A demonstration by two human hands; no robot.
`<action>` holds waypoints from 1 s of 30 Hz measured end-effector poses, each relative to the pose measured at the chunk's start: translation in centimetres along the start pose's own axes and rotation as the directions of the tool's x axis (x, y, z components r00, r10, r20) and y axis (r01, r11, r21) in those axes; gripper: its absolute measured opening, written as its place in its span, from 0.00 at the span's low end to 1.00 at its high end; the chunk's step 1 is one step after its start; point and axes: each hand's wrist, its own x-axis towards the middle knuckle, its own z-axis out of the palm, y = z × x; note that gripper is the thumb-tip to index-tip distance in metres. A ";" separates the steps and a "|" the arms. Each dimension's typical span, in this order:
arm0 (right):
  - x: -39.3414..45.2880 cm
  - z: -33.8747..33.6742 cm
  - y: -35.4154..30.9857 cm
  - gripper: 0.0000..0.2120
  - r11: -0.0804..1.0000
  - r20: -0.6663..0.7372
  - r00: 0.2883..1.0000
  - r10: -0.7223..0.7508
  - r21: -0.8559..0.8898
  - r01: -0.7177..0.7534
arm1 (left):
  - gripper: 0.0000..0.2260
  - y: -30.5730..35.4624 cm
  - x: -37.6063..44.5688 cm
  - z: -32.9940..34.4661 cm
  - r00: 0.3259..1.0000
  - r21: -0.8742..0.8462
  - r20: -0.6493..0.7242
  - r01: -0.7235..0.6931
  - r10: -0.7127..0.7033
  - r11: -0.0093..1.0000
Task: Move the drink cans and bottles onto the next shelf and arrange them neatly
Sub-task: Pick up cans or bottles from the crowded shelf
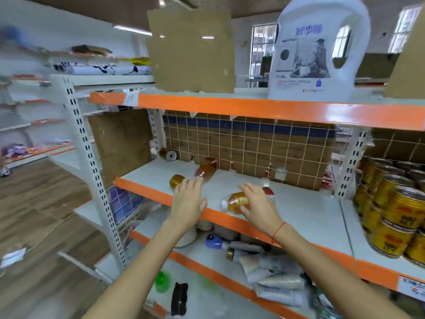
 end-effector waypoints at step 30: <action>10.6 4.9 5.4 0.28 0.989 0.042 0.989 0.142 -0.051 -0.139 | 0.23 -8.0 13.2 7.4 0.995 -0.042 0.093 0.045 -0.040 0.998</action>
